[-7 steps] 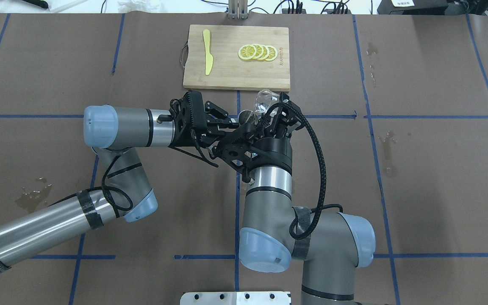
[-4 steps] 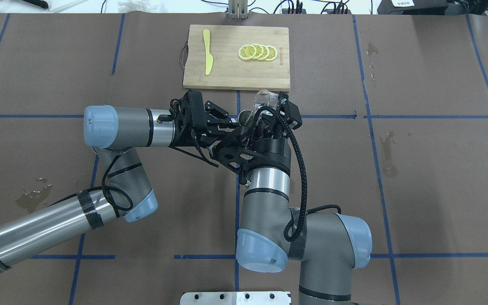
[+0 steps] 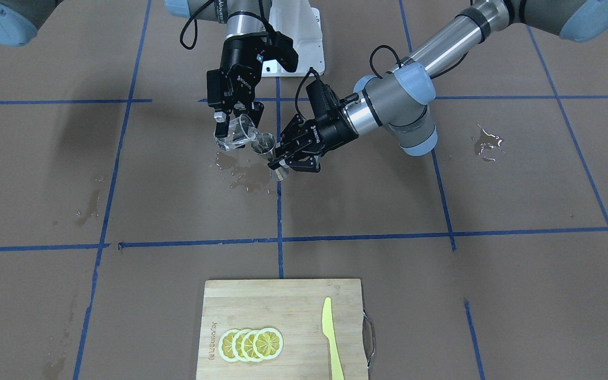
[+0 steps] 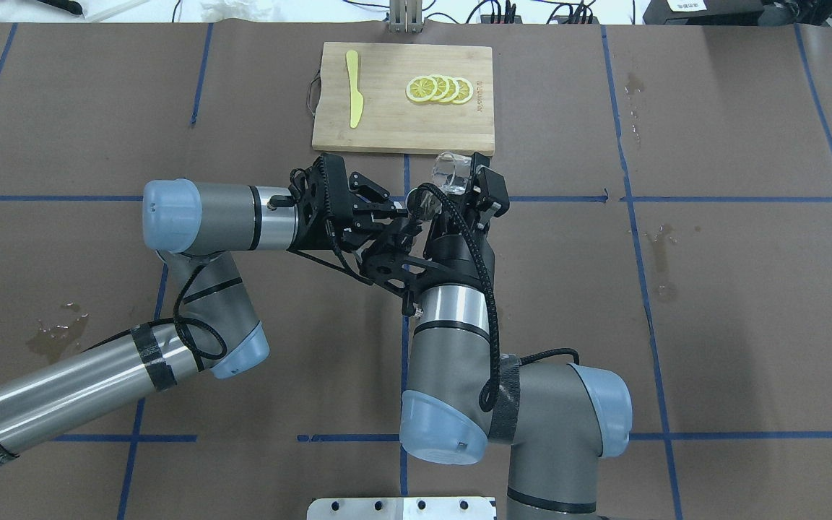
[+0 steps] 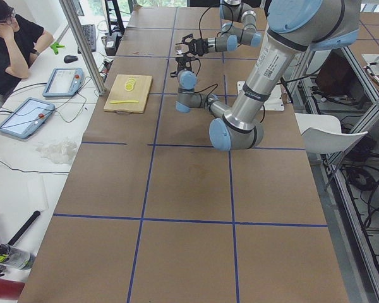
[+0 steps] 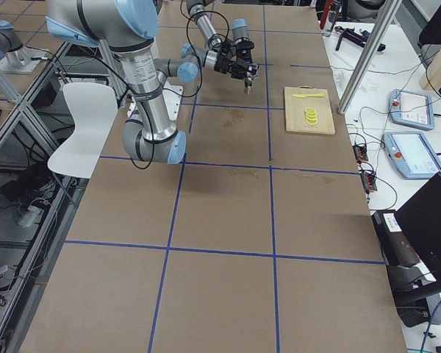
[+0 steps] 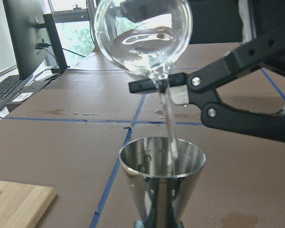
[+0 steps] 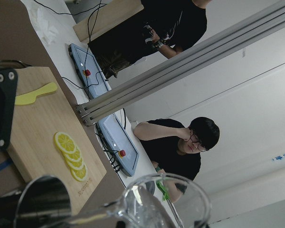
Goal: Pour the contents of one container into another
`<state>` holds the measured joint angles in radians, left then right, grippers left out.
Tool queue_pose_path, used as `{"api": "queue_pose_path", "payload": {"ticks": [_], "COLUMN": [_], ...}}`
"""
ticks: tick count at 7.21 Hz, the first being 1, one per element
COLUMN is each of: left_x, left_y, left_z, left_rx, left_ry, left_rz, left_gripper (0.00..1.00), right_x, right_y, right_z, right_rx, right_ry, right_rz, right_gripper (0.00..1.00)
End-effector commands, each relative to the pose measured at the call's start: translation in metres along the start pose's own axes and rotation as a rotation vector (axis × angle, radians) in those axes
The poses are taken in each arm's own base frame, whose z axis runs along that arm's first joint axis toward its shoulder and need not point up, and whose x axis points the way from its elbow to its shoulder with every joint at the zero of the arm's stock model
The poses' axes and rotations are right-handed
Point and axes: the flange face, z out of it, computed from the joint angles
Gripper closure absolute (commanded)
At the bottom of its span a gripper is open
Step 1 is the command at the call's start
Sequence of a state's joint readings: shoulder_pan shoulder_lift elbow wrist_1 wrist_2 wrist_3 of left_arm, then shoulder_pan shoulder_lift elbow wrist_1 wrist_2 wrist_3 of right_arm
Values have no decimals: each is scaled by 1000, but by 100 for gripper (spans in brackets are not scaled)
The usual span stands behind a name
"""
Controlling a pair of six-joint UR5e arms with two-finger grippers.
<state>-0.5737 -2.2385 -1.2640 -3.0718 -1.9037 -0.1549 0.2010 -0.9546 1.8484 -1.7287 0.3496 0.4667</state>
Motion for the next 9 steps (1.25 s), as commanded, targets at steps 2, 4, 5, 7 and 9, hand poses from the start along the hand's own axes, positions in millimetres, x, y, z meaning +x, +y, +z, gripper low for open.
{"api": "queue_pose_path", "payload": {"ticks": [2, 4, 5, 7, 9], "left_x": [0, 0, 0, 0, 0], "left_y": [-1, -1, -1, -1, -1], "left_z": [0, 0, 0, 0, 0], "left_rx": [3, 2, 2, 2, 2], "left_ry": [0, 0, 0, 0, 0], "left_rz": [1, 1, 1, 1, 1], "left_gripper": [100, 100, 100, 100, 100], "right_x": [3, 2, 3, 3, 3], "right_y": [-6, -7, -7, -8, -8], "right_z": [-1, 0, -1, -1, -1], "right_rx": [6, 7, 8, 8, 8], "right_ry": [7, 13, 14, 14, 14], "right_rz": [-61, -74, -97, -111, -120], "right_gripper": [100, 100, 100, 100, 100]}}
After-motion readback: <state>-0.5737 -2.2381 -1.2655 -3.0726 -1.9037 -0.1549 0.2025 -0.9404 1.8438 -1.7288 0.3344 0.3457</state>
